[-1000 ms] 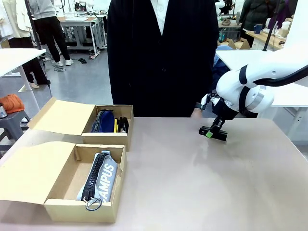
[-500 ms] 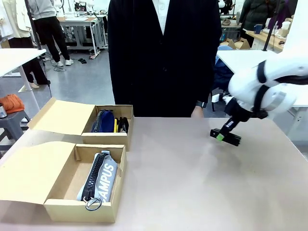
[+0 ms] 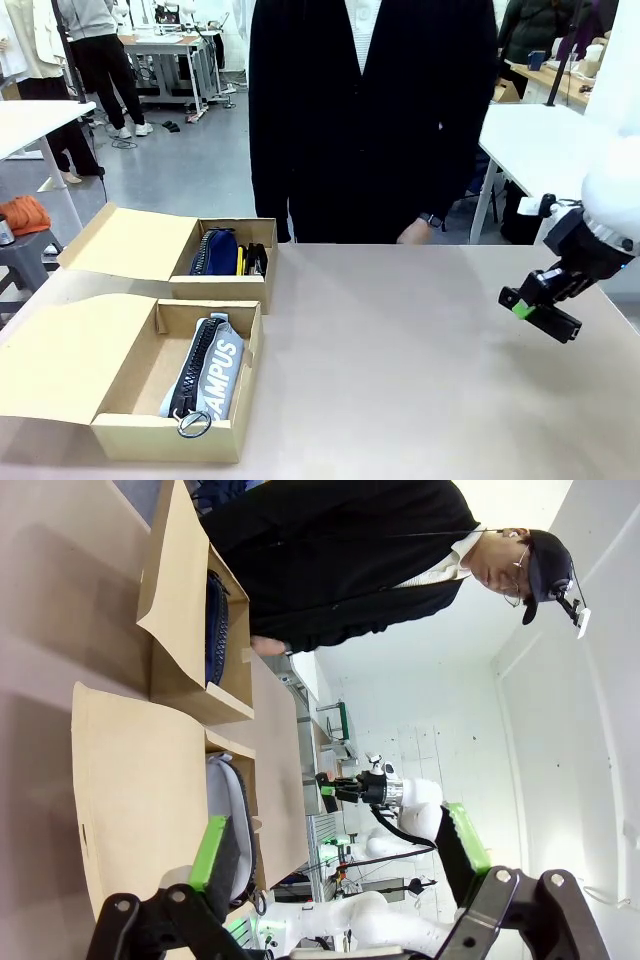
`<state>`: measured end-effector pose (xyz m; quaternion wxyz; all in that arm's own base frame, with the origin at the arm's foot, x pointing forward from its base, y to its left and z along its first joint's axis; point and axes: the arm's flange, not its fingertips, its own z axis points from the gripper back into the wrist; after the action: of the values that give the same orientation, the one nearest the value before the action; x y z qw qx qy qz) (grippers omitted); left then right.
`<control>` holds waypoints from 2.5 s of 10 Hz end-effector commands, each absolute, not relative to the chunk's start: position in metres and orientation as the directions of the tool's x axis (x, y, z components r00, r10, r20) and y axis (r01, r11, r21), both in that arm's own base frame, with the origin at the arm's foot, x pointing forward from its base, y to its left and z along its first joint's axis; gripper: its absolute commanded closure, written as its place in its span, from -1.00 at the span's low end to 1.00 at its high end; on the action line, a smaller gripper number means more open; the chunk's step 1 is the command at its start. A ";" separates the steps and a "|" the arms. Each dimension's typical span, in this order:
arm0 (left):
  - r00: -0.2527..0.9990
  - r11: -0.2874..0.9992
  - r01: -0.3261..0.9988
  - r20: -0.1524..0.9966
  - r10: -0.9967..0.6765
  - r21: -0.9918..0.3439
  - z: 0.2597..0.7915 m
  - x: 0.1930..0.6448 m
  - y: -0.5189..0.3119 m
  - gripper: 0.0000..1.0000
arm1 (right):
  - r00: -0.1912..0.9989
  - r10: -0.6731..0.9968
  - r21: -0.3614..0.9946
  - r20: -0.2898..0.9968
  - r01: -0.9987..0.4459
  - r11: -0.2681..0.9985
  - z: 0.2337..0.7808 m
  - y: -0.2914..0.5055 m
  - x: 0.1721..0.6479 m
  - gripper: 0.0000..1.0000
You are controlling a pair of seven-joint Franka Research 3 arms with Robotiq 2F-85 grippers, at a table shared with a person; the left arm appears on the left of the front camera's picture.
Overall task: Place items inside the box.
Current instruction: Pick up a Pencil pouch or Stapler and place it inside the Mailer Box closest to the robot.
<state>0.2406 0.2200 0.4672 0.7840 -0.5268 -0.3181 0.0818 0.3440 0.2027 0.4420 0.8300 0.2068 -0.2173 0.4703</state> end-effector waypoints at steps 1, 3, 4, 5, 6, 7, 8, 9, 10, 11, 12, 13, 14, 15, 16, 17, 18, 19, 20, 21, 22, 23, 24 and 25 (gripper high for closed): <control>0.771 0.424 0.235 0.433 0.466 -0.875 0.467 0.240 0.218 -1.00 | 0.262 0.783 -0.046 0.564 -0.937 0.347 0.428 0.269 0.389 -1.00; 0.771 0.424 0.235 0.433 0.466 -0.875 0.467 0.240 0.218 -1.00 | 0.154 0.807 -0.208 0.570 -0.923 0.323 0.406 0.322 0.414 -1.00; 0.771 0.424 0.235 0.433 0.466 -0.875 0.467 0.240 0.218 -1.00 | 0.083 0.808 -0.224 0.584 -0.940 0.259 0.391 0.345 0.424 -1.00; 0.771 0.424 0.235 0.433 0.466 -0.875 0.467 0.240 0.218 -1.00 | 0.127 0.807 -0.171 0.576 -0.947 0.271 0.381 0.358 0.440 -1.00; 0.771 0.424 0.235 0.433 0.466 -0.875 0.467 0.240 0.218 -1.00 | 0.160 0.814 -0.172 0.558 -0.938 0.302 0.408 0.338 0.400 -1.00; 0.771 0.424 0.235 0.433 0.466 -0.875 0.467 0.240 0.218 -1.00 | 0.160 0.814 -0.172 0.558 -0.938 0.302 0.408 0.338 0.400 -1.00; 0.771 0.424 0.235 0.433 0.466 -0.875 0.467 0.240 0.218 -1.00 | 0.148 0.816 -0.177 0.558 -0.940 0.292 0.382 0.358 0.424 -1.00; 0.771 0.424 0.235 0.433 0.466 -0.875 0.467 0.240 0.218 -1.00 | 0.072 0.884 -0.176 0.461 -0.969 0.171 0.372 0.364 0.436 -1.00; 0.771 0.424 0.235 0.433 0.466 -0.875 0.467 0.240 0.218 -1.00 | -0.022 0.888 -0.157 0.459 -0.986 0.057 0.364 0.374 0.468 -1.00; 0.771 0.424 0.235 0.433 0.466 -0.875 0.467 0.240 0.218 -1.00 | -0.041 0.883 -0.160 0.468 -0.986 0.039 0.365 0.376 0.489 -1.00; 0.771 0.424 0.235 0.433 0.466 -0.875 0.467 0.240 0.218 -1.00 | -0.071 0.886 -0.150 0.458 -0.989 -0.002 0.364 0.381 0.506 -1.00; 0.771 0.424 0.235 0.433 0.466 -0.875 0.467 0.240 0.218 -1.00 | -0.108 0.887 -0.143 0.448 -0.989 -0.048 0.363 0.392 0.521 -1.00; 0.771 0.424 0.235 0.433 0.466 -0.875 0.467 0.240 0.218 -1.00 | -0.102 0.894 -0.108 0.435 -0.992 -0.061 0.357 0.402 0.537 -1.00; 0.771 0.424 0.235 0.433 0.466 -0.875 0.467 0.240 0.218 -1.00 | -0.086 0.896 -0.083 0.435 -0.995 -0.055 0.351 0.408 0.551 -1.00; 0.771 0.424 0.235 0.433 0.466 -0.875 0.467 0.240 0.218 -1.00 | -0.075 0.894 -0.062 0.441 -0.997 -0.053 0.341 0.416 0.565 -1.00; 0.771 0.424 0.235 0.433 0.466 -0.875 0.467 0.240 0.218 -1.00 | -0.076 0.888 -0.060 0.454 -0.997 -0.054 0.331 0.426 0.578 -1.00; 0.771 0.424 0.235 0.433 0.466 -0.875 0.467 0.240 0.218 -1.00 | -0.049 0.896 -0.075 0.441 -0.997 -0.017 0.321 0.433 0.591 -1.00; 0.771 0.424 0.235 0.433 0.466 -0.875 0.467 0.240 0.218 -1.00 | -0.031 0.898 -0.101 0.439 -0.995 0.015 0.314 0.437 0.598 -1.00; 0.771 0.424 0.235 0.433 0.466 -0.875 0.467 0.240 0.218 -1.00 | -0.023 0.901 -0.082 0.433 -0.997 0.014 0.306 0.440 0.603 -1.00; 0.771 0.424 0.235 0.433 0.466 -0.875 0.467 0.240 0.218 -1.00 | -0.005 0.908 -0.047 0.419 -0.999 0.017 0.298 0.443 0.608 -1.00; 0.771 0.424 0.235 0.433 0.466 -0.875 0.467 0.240 0.218 -1.00 | 0.021 0.909 -0.032 0.416 -0.999 0.038 0.292 0.444 0.611 -1.00; 0.771 0.424 0.235 0.433 0.466 -0.875 0.467 0.240 0.218 -1.00 | 0.018 0.903 -0.027 0.429 -0.999 0.033 0.290 0.444 0.612 -1.00; 0.771 0.424 0.235 0.433 0.466 -0.875 0.467 0.240 0.218 -1.00 | 0.025 0.905 -0.028 0.424 -0.999 0.041 0.289 0.442 0.613 -1.00; 0.771 0.424 0.235 0.433 0.466 -0.875 0.467 0.240 0.218 -1.00 | 0.025 0.903 -0.023 0.429 -0.999 0.039 0.289 0.442 0.613 -1.00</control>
<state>0.2407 0.2200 0.4673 0.7840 -0.5267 -0.3182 0.0816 0.6099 0.4369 0.2828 0.6962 0.1441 -0.1729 0.6817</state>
